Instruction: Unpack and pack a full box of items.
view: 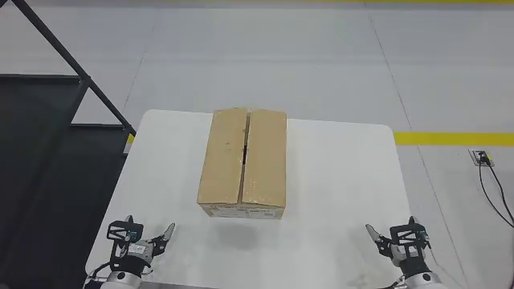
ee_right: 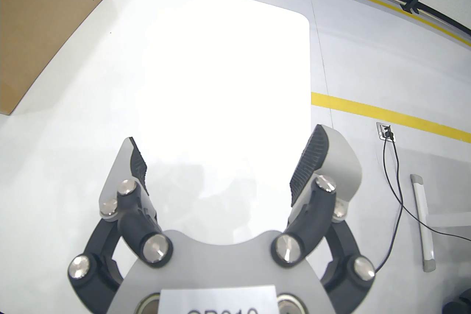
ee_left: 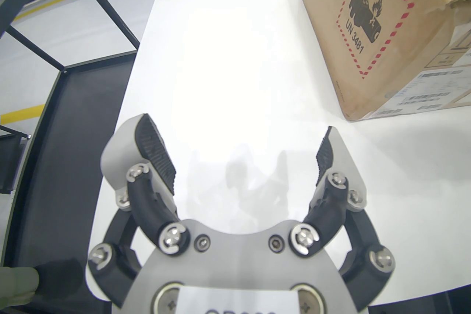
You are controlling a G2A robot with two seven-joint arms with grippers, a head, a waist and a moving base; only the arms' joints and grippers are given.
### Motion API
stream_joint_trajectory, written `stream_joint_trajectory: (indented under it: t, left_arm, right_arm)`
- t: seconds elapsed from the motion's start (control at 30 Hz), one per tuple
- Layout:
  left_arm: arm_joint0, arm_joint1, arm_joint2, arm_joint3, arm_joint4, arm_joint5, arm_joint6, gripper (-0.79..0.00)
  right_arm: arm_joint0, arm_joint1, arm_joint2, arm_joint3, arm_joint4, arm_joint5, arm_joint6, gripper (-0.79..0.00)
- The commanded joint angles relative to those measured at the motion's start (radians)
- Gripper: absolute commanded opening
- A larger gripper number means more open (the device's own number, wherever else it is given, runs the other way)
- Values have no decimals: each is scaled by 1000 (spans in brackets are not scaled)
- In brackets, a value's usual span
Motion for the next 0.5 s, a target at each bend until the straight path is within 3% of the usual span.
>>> stream_joint_trajectory:
  t: [0.0, 0.3, 0.47]
  left_arm:
    - [-10, -2, -5, 13, -45, -25, 38, 0]
    - [-119, -23, 23, 43, -207, 43, 114, 0]
    - [-130, -23, 28, 37, -196, 32, 99, 0]
  right_arm:
    - [11, -3, -18, -20, -9, 12, -5, 0]
    - [50, -19, -78, -131, 47, 66, 32, 0]
    - [65, -23, -87, -144, 57, 82, 71, 0]
